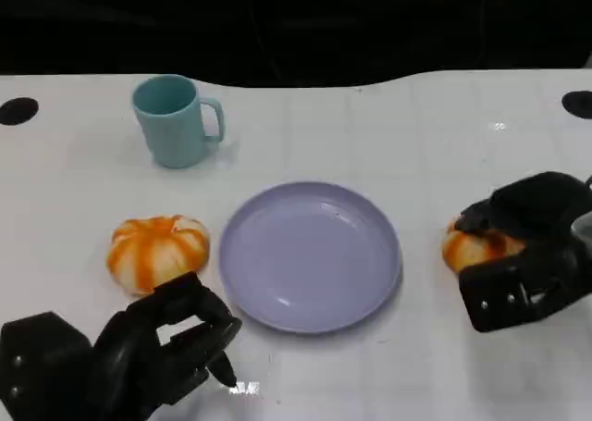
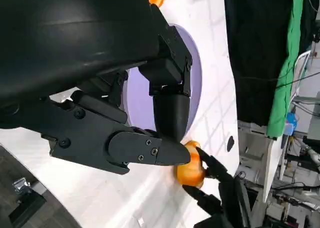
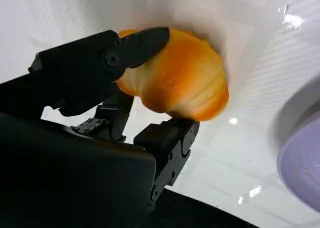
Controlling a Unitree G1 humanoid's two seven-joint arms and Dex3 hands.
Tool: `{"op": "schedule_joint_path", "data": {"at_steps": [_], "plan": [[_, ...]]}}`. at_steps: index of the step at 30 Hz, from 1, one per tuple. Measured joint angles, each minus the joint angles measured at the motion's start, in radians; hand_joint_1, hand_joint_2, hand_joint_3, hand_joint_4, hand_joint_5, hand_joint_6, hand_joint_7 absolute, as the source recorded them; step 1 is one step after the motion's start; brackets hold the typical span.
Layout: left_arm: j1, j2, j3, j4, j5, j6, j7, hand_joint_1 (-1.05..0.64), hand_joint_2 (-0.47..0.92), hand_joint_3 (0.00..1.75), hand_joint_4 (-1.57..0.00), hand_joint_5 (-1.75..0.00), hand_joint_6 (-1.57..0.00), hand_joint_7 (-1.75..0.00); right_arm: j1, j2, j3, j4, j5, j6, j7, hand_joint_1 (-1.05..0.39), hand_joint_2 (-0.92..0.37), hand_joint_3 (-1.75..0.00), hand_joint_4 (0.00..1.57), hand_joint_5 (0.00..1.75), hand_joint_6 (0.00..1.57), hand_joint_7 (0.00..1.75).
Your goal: Grasp the bread from the table and place it into the plate.
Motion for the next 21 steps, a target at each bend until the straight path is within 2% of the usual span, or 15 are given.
{"op": "schedule_joint_path", "data": {"at_steps": [2,4,7,14,17,21], "plan": [[0.0,0.0,0.0,0.0,0.0,0.0,0.0,-0.59,0.92,0.24,-0.73,-1.75,-0.66,-1.52,-0.024,0.013,0.009,0.044,0.004,0.002,-0.012,-0.25,-0.91,-0.01,0.72,1.44,1.01,0.02],[0.001,0.0,0.0,0.0,0.0,-0.001,0.0,-0.58,0.92,0.25,-0.73,-1.75,-0.67,-1.52,-0.04,0.023,0.019,0.086,0.011,0.0,-0.038,-0.24,-0.92,-0.11,0.73,1.42,1.01,0.01],[0.003,0.0,0.0,-0.002,0.0,-0.001,0.0,-0.58,0.92,0.26,-0.74,-1.75,-0.67,-1.51,-0.058,0.035,0.021,0.153,0.033,-0.005,-0.095,-0.23,-0.92,-0.15,0.77,1.47,1.07,0.04],[0.011,0.0,0.0,-0.004,0.0,-0.004,0.0,-0.58,0.92,0.25,-0.74,-1.75,-0.68,-1.48,-0.066,0.043,0.027,0.297,0.042,-0.041,-0.34,-0.17,-0.92,-0.14,0.87,1.48,1.08,0.02],[0.016,0.0,0.0,-0.004,0.0,-0.006,0.0,-0.58,0.92,0.26,-0.72,-1.75,-0.69,-1.48,-0.064,0.045,0.027,0.326,0.044,-0.052,-0.411,-0.12,-0.87,-0.05,0.89,1.54,1.17,0.05],[0.017,0.0,-0.003,-0.011,0.002,-0.002,0.002,-0.57,0.92,0.26,-0.71,-1.75,-0.67,-1.52,-0.061,0.049,0.021,0.33,0.061,-0.068,-0.522,-0.11,-0.89,-0.02,0.82,1.72,1.34,0.11]]}}
